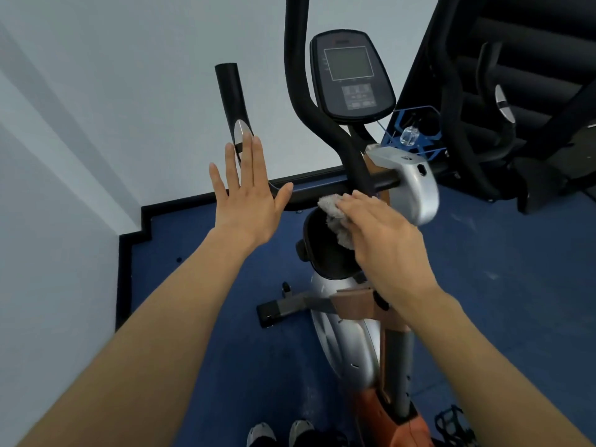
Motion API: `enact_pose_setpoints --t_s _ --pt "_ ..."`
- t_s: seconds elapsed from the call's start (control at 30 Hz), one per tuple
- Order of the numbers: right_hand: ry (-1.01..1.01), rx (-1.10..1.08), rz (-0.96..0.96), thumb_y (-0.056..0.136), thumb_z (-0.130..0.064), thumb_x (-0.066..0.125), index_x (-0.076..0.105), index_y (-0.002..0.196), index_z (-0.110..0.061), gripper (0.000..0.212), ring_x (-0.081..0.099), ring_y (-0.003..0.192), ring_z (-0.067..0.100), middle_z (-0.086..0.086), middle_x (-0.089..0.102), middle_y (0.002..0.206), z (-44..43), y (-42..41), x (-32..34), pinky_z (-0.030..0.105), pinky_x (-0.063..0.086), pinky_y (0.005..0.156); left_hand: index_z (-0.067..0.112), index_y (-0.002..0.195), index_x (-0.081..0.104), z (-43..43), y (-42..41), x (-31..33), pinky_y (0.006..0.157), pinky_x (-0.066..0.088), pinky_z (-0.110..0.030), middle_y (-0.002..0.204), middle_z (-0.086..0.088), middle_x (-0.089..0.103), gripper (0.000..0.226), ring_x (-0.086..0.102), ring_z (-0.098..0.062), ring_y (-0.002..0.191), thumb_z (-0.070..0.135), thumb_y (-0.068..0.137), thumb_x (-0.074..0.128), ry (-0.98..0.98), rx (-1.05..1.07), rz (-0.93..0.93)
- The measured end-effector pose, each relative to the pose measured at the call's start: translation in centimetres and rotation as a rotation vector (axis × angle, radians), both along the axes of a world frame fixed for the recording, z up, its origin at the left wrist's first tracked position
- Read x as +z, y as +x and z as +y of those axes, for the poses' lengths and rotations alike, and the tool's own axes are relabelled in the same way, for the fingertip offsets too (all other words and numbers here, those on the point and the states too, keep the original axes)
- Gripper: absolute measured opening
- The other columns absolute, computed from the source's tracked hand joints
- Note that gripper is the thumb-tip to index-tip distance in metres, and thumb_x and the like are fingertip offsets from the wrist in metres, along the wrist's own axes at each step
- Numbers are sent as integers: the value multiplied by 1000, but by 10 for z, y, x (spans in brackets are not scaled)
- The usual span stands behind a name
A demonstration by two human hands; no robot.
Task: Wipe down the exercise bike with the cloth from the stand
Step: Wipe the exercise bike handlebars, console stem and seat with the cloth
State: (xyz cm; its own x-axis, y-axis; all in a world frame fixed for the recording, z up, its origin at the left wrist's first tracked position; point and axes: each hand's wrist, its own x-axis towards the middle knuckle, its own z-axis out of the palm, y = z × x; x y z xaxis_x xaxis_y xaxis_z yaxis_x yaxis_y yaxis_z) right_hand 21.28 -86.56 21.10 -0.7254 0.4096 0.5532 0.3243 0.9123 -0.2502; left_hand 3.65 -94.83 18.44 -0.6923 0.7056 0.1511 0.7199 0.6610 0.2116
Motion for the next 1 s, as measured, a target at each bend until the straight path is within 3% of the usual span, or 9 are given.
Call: enact_pose_setpoints --t_s 0.17,0.33,0.43,0.5,0.57,0.73,0.8,1.0 --pt "132 -62 -37 74 3 32 68 98 1 43 65 101 28 16 71 101 -18 5 -20 47 39 97 10 141 -27 0 0 -1 109 -16 -50 152 -5 -28 77 -23 -29 140 57 93 11 3 -1 15" --pt "42 -85 -23 77 5 40 69 98 -2 36 66 99 24 14 71 101 -34 28 -31 41 44 95 10 141 -27 0 -1 0 109 -16 -50 152 -5 -28 77 -23 -29 140 57 94 12 -9 -5 21" --pt "-180 -71 -51 78 8 62 70 99 -7 27 67 95 19 8 73 98 -45 46 -29 24 46 92 11 142 -26 0 -1 1 109 -16 -51 152 -6 -28 76 -23 -29 140 57 94 11 -34 6 33" --pt "-434 -66 -106 84 -5 62 70 99 -14 19 66 80 6 -1 73 85 -46 57 -13 9 47 75 14 143 -24 0 0 4 109 -15 -52 152 -6 -28 74 -23 -29 140 57 94 11 -64 5 34" --pt "-593 -40 -184 89 -16 57 69 95 -18 14 59 69 2 -9 65 71 -45 65 2 10 44 62 17 144 -23 -2 2 8 109 -14 -53 153 -6 -27 72 -24 -29 139 57 94 11 -76 -5 32" --pt "-621 -90 -24 90 -22 56 67 98 -26 14 61 71 4 -10 66 73 -29 61 40 13 46 57 21 145 -20 -13 11 27 111 -12 -51 155 -7 -18 70 -19 -29 141 56 95 15 -64 -9 23" --pt "-599 -91 29 90 -22 56 68 99 -21 15 61 72 8 -5 66 74 -16 49 59 19 47 59 22 145 -19 -19 13 40 112 -10 -51 156 -8 -14 69 -16 -29 142 54 96 17 -54 -8 39" --pt "-495 -27 89 88 -22 59 67 82 -7 18 51 63 14 5 60 66 17 12 105 12 35 50 22 148 -13 -42 19 84 113 -8 -48 157 -9 -3 67 -12 -27 143 51 97 20 -13 41 120"
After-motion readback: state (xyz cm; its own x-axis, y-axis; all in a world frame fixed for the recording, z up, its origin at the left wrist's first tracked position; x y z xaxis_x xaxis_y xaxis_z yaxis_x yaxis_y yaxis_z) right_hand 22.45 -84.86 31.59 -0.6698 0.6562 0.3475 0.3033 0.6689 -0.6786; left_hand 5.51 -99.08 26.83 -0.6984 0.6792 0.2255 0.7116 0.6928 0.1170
